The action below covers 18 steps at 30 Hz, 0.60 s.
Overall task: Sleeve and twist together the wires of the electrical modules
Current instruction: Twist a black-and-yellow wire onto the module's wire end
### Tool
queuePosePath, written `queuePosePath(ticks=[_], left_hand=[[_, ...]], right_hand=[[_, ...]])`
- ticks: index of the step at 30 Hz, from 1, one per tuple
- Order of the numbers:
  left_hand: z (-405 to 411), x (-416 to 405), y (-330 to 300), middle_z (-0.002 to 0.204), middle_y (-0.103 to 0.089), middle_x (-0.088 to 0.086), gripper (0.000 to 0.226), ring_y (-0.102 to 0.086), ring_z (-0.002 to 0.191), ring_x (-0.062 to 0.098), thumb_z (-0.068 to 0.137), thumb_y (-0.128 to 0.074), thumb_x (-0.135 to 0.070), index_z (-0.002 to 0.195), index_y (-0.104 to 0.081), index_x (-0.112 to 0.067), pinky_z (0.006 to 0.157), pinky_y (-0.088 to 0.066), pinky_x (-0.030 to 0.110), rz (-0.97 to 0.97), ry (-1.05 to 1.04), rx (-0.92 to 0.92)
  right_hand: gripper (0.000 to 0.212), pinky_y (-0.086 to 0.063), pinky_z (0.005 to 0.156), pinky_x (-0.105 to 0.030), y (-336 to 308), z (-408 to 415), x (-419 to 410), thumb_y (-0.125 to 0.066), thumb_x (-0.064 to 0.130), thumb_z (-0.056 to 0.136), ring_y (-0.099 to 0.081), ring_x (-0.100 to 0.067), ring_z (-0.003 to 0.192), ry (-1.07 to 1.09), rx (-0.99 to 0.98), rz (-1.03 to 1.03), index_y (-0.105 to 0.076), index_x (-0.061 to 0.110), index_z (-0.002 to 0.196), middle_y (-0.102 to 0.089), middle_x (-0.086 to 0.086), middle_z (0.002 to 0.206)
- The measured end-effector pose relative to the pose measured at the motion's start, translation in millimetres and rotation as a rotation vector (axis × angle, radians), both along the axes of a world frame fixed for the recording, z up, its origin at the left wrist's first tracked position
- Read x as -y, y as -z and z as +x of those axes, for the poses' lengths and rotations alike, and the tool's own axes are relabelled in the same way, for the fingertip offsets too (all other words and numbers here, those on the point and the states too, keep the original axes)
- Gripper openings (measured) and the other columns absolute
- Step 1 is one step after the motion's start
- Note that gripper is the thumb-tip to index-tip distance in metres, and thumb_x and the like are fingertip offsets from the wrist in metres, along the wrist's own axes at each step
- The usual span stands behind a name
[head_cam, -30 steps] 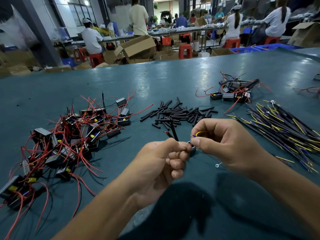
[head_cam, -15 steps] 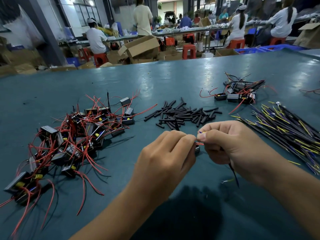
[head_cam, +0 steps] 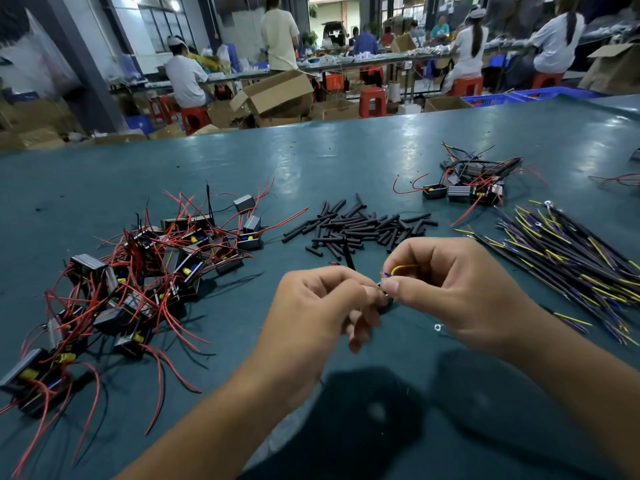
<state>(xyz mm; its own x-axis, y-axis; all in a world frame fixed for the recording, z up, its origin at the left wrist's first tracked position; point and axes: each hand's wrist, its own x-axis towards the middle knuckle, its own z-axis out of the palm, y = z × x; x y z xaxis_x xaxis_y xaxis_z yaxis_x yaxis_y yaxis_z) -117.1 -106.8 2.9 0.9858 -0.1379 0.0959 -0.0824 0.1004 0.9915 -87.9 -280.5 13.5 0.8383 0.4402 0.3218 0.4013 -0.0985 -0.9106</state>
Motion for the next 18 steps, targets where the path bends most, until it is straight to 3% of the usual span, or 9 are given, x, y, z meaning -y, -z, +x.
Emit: queuePosePath(ticks=[3,5,8,12,14,18], left_hand=[[1.0,-0.1,-2.8,0.055,-0.051,-0.001,0.014,-0.038,0.04,0.007,0.07,-0.059,-0.015,0.061,-0.069,-0.014,0.037,-0.032,0.018,-0.269,0.186,-0.379],[1.5,1.0,-0.8,0.055,-0.052,-0.001,0.014,-0.039,0.04,0.007,0.072,-0.059,-0.016,0.062,-0.07,-0.015,0.037,-0.033,0.018,-0.269,0.183,-0.364],[1.2,-0.5,6.1,0.061,-0.064,0.002,0.011,-0.055,0.047,0.014,0.081,-0.064,-0.015,0.074,-0.072,-0.012,0.046,-0.046,0.023,0.047,-0.042,0.076],[2.3,-7.7,13.1,0.081,-0.07,-0.005,0.008,-0.065,0.069,0.01,0.087,-0.069,-0.014,0.091,-0.075,-0.011,0.065,-0.053,0.024,0.638,-0.321,0.813],[2.2,-6.9,16.4,0.087,-0.071,0.0,0.009,-0.064,0.072,0.013,0.09,-0.068,-0.009,0.093,-0.075,-0.007,0.069,-0.052,0.022,0.765,-0.373,1.001],[4.6,-4.9,20.7,0.086,-0.07,0.004,0.012,-0.065,0.073,0.02,0.095,-0.065,-0.01,0.091,-0.075,-0.004,0.068,-0.054,0.031,0.856,-0.44,1.119]], right_hand=[[0.005,-0.046,0.056,-0.027,2.5,-0.5,2.0,-0.069,0.02,0.08,-0.056,-0.012,0.062,0.045,0.11,-0.076,-0.066,0.016,0.079,-0.067,-0.013,0.071],[0.005,-0.046,0.056,-0.029,2.3,-0.3,2.0,-0.068,0.02,0.081,-0.056,-0.011,0.061,0.059,0.13,-0.091,-0.066,0.017,0.078,-0.067,-0.009,0.07],[0.011,-0.035,0.048,-0.013,1.1,2.5,2.4,-0.072,0.013,0.084,-0.043,-0.002,0.05,0.06,0.059,-0.059,-0.065,0.014,0.076,-0.054,0.003,0.056],[0.017,-0.024,0.037,-0.013,0.4,3.5,2.1,-0.065,0.004,0.089,-0.028,-0.004,0.038,0.101,-0.144,0.026,-0.063,0.009,0.073,-0.042,0.008,0.047],[0.018,-0.022,0.036,-0.015,-1.7,1.7,0.6,-0.065,0.005,0.089,-0.027,-0.007,0.038,0.103,-0.216,0.056,-0.063,0.01,0.071,-0.041,0.004,0.047],[0.023,-0.02,0.037,-0.017,-5.3,-2.3,-0.5,-0.063,0.005,0.089,-0.024,-0.009,0.04,0.087,-0.322,0.079,-0.064,0.014,0.067,-0.038,0.003,0.048]])
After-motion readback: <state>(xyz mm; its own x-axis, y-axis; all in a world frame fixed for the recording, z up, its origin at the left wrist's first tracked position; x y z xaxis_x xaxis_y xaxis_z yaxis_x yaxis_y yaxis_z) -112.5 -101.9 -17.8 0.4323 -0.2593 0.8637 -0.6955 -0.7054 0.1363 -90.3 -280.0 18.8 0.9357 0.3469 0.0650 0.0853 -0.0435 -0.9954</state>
